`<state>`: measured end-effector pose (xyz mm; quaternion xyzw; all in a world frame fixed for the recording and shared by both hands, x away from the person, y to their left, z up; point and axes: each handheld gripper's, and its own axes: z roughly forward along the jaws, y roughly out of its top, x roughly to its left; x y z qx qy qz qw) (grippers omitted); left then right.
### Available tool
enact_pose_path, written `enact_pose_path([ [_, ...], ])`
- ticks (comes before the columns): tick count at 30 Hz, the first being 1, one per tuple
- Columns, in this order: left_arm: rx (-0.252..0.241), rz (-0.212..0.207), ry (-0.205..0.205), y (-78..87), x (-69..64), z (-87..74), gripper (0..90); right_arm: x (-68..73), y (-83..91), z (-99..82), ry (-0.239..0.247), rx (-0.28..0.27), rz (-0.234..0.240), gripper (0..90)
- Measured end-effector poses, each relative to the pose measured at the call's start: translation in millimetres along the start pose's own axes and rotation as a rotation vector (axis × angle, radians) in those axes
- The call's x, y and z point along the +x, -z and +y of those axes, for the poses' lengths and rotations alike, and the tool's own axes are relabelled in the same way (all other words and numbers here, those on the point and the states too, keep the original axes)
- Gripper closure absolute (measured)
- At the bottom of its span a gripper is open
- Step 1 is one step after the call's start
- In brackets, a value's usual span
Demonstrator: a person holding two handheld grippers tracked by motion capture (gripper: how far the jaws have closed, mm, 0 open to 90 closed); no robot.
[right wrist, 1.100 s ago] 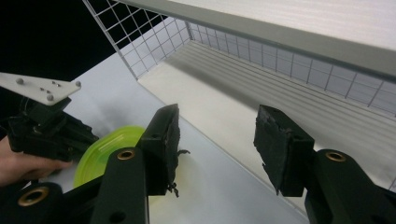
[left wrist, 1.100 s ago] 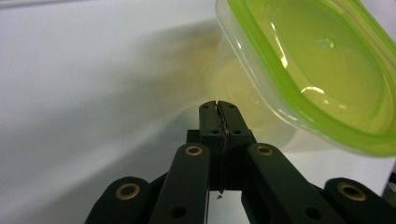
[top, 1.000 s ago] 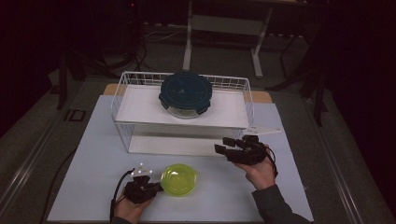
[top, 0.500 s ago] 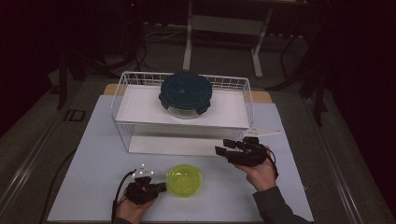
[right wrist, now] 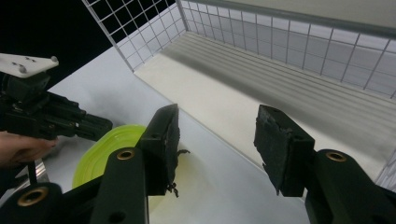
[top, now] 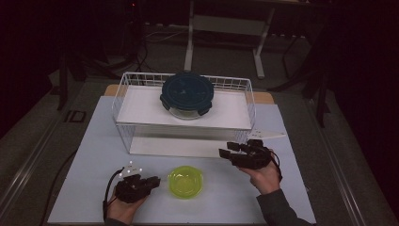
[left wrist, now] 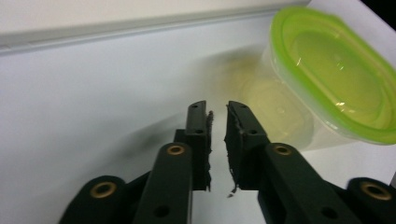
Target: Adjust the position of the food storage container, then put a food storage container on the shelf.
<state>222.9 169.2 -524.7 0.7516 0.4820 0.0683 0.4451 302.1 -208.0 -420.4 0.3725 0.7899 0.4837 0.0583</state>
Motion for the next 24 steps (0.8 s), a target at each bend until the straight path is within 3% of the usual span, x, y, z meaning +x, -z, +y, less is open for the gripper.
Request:
enact_pose_path([
  [2, -0.016, 0.000, -0.003, 3.9, 1.2, 2.0, 75.9, -0.2, -0.1, -0.5, -0.001, -0.003, 0.001, 49.2],
  [10, -0.056, -0.022, -0.002, 13.7, 3.3, 4.3, 62.2, -1.0, -0.8, -7.6, -0.009, -0.003, 0.009, 49.1],
  [24, -0.070, -0.066, 0.005, 21.0, 3.9, 8.4, 55.6, 0.2, -5.6, -20.3, -0.029, 0.014, 0.032, 48.9],
])
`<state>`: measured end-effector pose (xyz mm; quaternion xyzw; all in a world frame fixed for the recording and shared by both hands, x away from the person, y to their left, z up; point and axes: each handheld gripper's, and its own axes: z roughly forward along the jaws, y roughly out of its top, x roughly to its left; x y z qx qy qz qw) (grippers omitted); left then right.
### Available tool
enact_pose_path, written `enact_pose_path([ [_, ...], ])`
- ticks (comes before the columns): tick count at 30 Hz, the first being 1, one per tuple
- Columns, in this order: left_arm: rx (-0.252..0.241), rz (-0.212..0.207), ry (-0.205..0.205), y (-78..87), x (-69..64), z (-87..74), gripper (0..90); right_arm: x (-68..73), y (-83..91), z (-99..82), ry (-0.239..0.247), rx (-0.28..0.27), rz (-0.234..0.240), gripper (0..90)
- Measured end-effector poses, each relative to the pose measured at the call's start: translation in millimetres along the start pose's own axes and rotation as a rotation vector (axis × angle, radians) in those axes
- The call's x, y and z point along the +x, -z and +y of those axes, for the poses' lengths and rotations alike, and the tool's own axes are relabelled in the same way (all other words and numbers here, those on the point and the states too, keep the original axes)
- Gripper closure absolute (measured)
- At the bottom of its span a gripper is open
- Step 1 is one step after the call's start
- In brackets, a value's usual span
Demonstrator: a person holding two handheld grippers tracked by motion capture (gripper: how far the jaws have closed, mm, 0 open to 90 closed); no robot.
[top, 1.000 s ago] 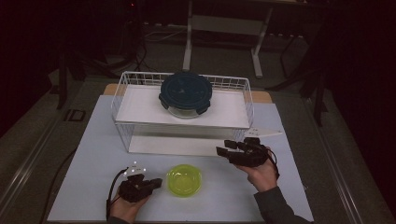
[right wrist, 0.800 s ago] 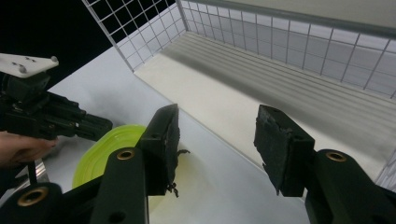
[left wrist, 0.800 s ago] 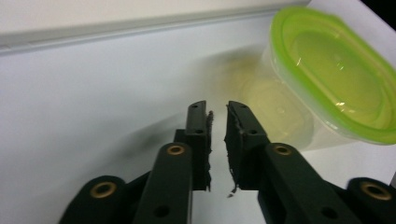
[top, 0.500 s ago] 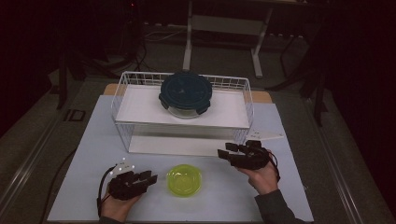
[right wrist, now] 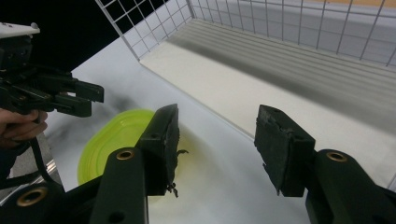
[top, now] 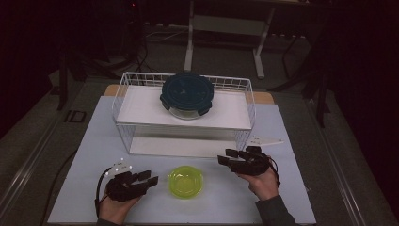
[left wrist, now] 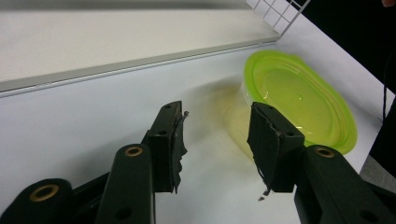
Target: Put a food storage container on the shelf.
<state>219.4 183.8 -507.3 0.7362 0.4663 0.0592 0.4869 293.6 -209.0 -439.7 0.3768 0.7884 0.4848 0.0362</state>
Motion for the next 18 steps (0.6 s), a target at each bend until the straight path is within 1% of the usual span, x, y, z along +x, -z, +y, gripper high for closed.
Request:
enact_pose_path([
  [8, 0.001, -0.024, 0.004, 0.9, -0.3, 3.6, 53.5, -1.5, -0.5, -5.0, -0.017, -0.003, 0.013, 49.0],
  [11, 0.001, -0.042, 0.007, 1.4, -1.2, 6.1, 53.6, -0.6, -1.7, -8.2, -0.026, -0.001, 0.027, 49.0],
  [18, 0.017, -0.052, 0.000, -1.7, -2.6, 7.2, 54.5, 0.5, -5.8, -15.5, -0.043, 0.005, 0.042, 49.1],
])
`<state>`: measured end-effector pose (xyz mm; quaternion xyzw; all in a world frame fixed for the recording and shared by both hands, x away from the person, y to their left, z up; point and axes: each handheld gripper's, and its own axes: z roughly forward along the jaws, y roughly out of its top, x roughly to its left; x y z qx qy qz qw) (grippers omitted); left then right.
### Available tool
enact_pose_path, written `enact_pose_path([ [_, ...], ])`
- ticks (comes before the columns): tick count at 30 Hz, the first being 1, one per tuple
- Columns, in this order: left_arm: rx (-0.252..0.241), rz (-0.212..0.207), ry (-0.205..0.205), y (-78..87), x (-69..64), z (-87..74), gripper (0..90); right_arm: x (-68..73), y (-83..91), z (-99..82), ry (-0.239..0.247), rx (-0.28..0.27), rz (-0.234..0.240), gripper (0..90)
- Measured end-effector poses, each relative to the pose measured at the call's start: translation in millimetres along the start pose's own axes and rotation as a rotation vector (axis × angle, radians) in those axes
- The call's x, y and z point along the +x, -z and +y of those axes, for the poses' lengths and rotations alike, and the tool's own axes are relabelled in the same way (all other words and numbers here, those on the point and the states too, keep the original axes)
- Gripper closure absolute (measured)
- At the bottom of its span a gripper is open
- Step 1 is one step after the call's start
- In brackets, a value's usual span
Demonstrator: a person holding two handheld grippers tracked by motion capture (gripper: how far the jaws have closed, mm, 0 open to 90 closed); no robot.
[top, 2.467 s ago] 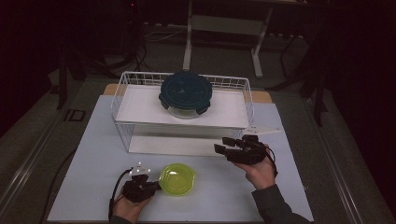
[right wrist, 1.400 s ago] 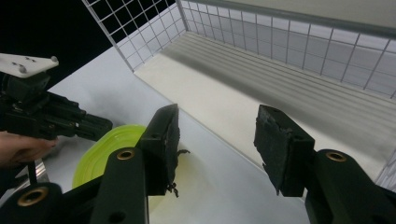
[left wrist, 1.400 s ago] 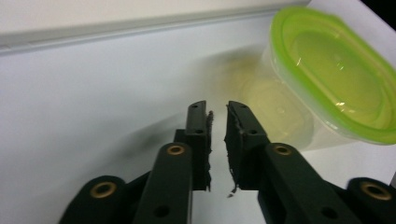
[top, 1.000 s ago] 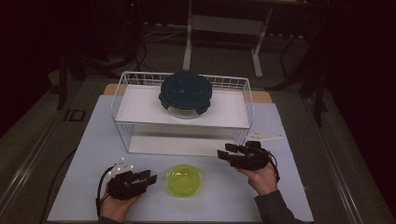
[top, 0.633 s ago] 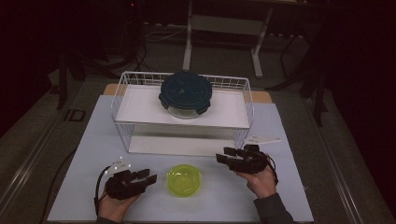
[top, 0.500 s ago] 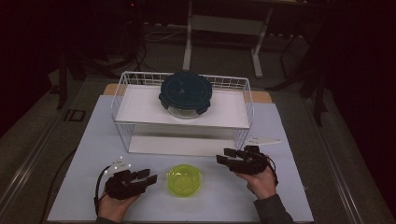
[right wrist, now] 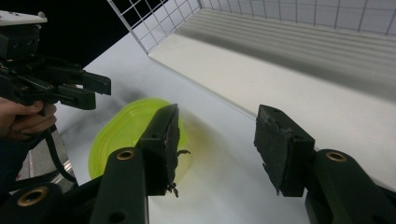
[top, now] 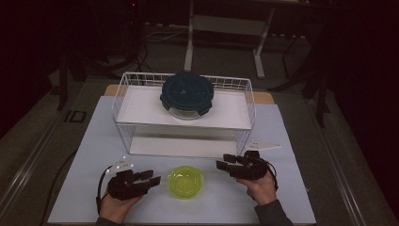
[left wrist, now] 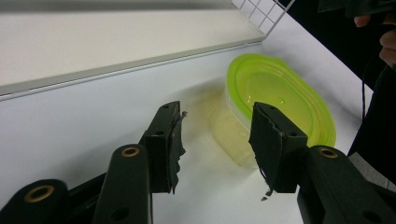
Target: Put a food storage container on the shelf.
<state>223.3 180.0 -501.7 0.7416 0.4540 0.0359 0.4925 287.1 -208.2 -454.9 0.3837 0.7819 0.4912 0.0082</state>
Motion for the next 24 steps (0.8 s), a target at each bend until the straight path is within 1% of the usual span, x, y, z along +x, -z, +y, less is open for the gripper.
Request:
enact_pose_path([
  [5, 0.016, -0.010, 0.003, -3.0, 0.2, 0.8, 54.5, 1.0, -4.7, -6.7, -0.018, 0.008, 0.014, 49.1],
  [14, 0.034, -0.032, 0.014, -11.6, -1.3, 2.2, 51.0, 3.2, -13.2, -16.4, -0.039, 0.025, 0.039, 49.1],
  [24, 0.053, -0.055, 0.012, -19.7, -5.7, 4.2, 51.3, 4.7, -22.8, -23.5, -0.062, 0.042, 0.063, 49.1],
])
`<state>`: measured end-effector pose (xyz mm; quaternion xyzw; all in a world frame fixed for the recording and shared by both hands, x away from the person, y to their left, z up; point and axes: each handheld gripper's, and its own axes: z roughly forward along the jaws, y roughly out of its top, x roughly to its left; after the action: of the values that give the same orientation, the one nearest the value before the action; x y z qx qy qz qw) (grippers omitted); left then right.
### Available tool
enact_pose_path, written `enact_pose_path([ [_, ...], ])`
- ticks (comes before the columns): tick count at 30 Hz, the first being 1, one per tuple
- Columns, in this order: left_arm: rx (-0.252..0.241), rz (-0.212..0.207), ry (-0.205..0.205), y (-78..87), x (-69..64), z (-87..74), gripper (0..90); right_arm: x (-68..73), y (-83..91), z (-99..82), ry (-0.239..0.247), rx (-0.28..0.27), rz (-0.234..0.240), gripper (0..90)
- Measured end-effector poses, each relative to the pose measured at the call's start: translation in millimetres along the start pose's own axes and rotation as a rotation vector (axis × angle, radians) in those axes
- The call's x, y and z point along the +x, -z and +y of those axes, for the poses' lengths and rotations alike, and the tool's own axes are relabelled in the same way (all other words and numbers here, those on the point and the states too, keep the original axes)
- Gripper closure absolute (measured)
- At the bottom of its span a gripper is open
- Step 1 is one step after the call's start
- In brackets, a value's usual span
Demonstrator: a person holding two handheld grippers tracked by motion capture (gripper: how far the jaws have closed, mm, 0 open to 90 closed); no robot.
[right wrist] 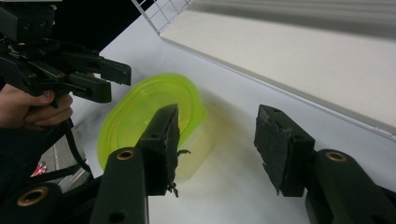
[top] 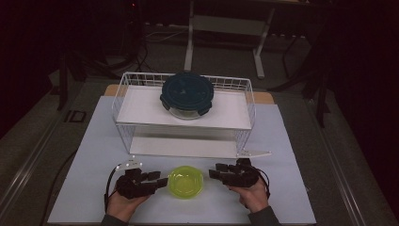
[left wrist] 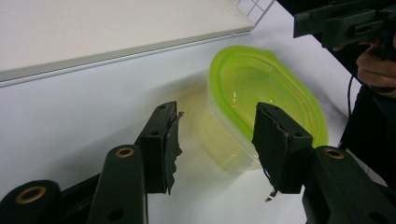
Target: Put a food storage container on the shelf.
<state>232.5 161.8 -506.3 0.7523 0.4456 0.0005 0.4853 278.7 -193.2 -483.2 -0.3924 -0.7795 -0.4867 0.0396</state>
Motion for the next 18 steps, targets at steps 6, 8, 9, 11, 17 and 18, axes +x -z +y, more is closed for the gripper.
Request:
enact_pose_path([
  [6, 0.019, -0.023, 0.012, -6.1, -1.6, -0.9, 53.3, 1.0, -5.5, -2.0, -0.015, 0.010, 0.017, 49.9],
  [8, 0.019, -0.038, 0.021, -7.6, -1.6, -1.3, 53.7, 1.3, -8.1, -3.2, -0.019, 0.022, 0.026, 50.1],
  [9, 0.018, -0.041, 0.022, -8.0, -1.9, -1.3, 54.0, 1.6, -9.5, -3.9, -0.018, 0.026, 0.027, 50.2],
  [11, 0.022, -0.046, 0.027, -8.6, -2.2, -1.2, 54.2, 2.0, -11.9, -5.1, -0.021, 0.034, 0.033, 50.5],
  [17, 0.044, -0.072, 0.034, -12.8, -3.7, -2.4, 55.5, 3.6, -20.2, -9.3, -0.030, 0.064, 0.057, 51.1],
  [18, 0.046, -0.076, 0.038, -13.7, -4.2, -2.7, 55.7, 3.9, -21.8, -10.2, -0.032, 0.071, 0.061, 51.2],
])
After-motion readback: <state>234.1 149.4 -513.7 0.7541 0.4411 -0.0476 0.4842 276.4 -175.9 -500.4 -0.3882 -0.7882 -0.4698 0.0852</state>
